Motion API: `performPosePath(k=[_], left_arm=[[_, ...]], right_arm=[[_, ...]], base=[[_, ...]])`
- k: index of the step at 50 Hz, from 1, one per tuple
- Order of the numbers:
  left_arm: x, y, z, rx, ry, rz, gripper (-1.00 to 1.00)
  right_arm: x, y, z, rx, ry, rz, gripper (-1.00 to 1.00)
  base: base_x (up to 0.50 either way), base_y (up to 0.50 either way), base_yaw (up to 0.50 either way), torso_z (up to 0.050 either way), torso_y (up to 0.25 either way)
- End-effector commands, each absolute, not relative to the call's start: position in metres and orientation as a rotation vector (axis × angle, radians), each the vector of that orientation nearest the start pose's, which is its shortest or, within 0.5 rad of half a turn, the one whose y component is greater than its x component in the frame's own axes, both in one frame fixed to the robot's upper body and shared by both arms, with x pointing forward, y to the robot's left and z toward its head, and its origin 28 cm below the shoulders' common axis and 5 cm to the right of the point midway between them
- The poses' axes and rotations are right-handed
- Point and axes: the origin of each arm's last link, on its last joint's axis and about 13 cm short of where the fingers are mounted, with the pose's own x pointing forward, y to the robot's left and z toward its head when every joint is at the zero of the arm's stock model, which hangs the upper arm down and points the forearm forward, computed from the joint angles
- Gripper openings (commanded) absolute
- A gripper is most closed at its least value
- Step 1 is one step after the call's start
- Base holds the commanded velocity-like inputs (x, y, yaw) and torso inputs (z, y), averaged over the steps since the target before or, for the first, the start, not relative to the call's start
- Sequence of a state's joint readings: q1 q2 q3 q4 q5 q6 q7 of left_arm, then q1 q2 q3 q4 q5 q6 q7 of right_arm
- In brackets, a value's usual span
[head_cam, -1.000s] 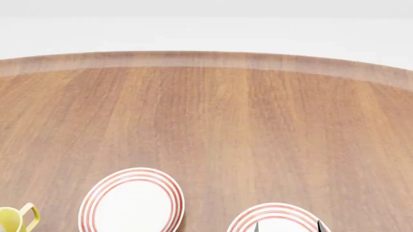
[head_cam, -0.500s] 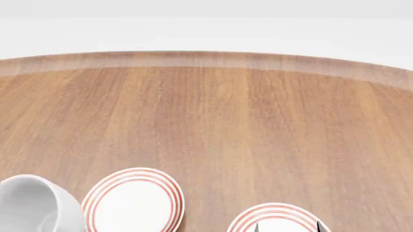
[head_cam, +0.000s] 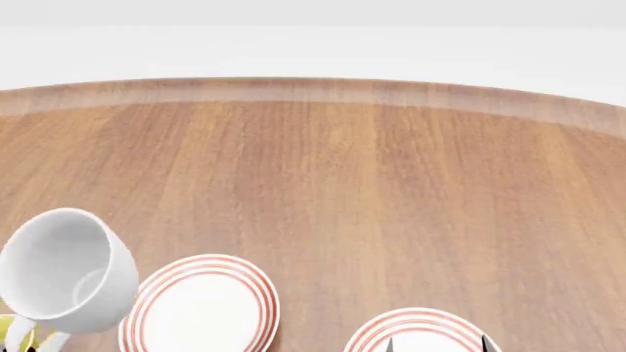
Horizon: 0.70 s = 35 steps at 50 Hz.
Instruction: Put the white mug on the left plate.
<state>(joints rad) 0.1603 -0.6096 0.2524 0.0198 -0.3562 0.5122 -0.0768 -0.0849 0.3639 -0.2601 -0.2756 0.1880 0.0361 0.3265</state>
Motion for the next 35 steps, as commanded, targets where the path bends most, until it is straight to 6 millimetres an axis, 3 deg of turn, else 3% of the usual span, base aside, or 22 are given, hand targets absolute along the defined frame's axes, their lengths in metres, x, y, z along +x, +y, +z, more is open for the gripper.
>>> performPosePath(k=[1, 3, 5, 35], left_arm=[[0.195, 0.288, 0.037, 0.137, -0.237, -0.235, -1.00], [0.197, 0.287, 0.036, 0.141, -0.232, -0.238, -1.00], [0.201, 0.287, 0.051, 0.143, -0.229, -0.238, -1.00], [0.241, 0.283, 0.028, 0.131, -0.102, -0.275, -1.00]], right_arm=[[0.185, -0.116, 0.047, -0.114, -0.100, 0.000, 1.00], [0.185, -0.117, 0.047, -0.114, -0.101, 0.000, 1.00], [0.185, -0.117, 0.047, -0.114, -0.102, -0.001, 1.00], [0.185, -0.117, 0.046, -0.119, -0.097, -0.001, 1.00]], base=[[0.00, 0.00, 0.00, 0.000, 0.000], [0.00, 0.00, 0.00, 0.000, 0.000], [0.00, 0.00, 0.00, 0.000, 0.000], [0.00, 0.00, 0.00, 0.000, 0.000]])
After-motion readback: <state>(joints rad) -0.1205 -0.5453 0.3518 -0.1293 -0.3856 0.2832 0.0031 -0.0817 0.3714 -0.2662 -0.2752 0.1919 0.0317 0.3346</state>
